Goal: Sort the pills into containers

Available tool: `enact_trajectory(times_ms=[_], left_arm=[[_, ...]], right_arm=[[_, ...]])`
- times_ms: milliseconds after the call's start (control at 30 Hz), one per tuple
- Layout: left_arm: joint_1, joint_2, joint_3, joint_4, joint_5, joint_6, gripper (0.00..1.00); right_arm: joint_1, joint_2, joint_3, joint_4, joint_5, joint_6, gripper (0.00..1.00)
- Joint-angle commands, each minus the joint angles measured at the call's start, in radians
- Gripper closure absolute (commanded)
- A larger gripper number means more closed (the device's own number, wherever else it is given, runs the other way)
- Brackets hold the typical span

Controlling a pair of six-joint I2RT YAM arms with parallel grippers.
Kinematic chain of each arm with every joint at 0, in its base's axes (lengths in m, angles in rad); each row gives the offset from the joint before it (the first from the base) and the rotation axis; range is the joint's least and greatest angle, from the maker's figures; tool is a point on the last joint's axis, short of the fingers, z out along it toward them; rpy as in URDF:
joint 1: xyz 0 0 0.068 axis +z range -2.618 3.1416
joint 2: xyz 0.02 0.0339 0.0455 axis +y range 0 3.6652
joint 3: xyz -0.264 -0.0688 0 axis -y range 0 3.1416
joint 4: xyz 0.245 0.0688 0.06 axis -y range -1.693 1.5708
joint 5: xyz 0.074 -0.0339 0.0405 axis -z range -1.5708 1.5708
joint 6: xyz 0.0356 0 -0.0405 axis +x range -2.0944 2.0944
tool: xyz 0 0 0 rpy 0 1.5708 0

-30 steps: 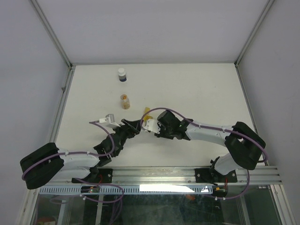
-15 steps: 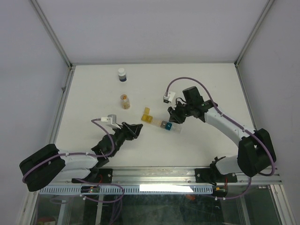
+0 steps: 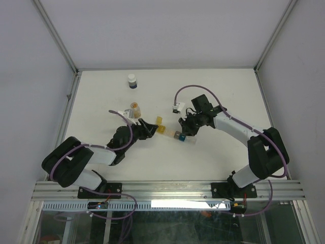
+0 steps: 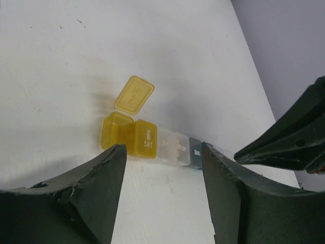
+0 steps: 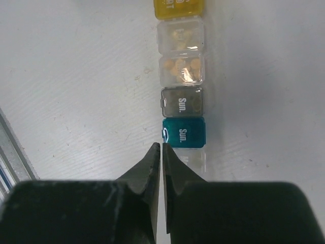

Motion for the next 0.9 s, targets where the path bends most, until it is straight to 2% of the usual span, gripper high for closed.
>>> enact_trajectory(times_ms=[0, 167, 333, 867], left_arm=[[0.029, 0.092, 0.099, -0.049, 0.09, 0.064, 0.4], [0.04, 0.181, 0.154, -0.079, 0.11, 0.093, 0.48], [0.04, 0.237, 0.206, -0.128, 0.111, 0.117, 0.52], [0.049, 0.204, 0.311, -0.307, 0.024, 0.237, 0.54]], right_arm=[[0.027, -0.05, 0.037, 0.038, 0.021, 0.005, 0.93], [0.035, -0.02, 0.037, 0.035, 0.047, 0.006, 0.93], [0.035, 0.007, 0.03, 0.037, 0.061, 0.009, 0.92], [0.034, -0.007, 0.037, 0.055, 0.077, 0.027, 0.92]])
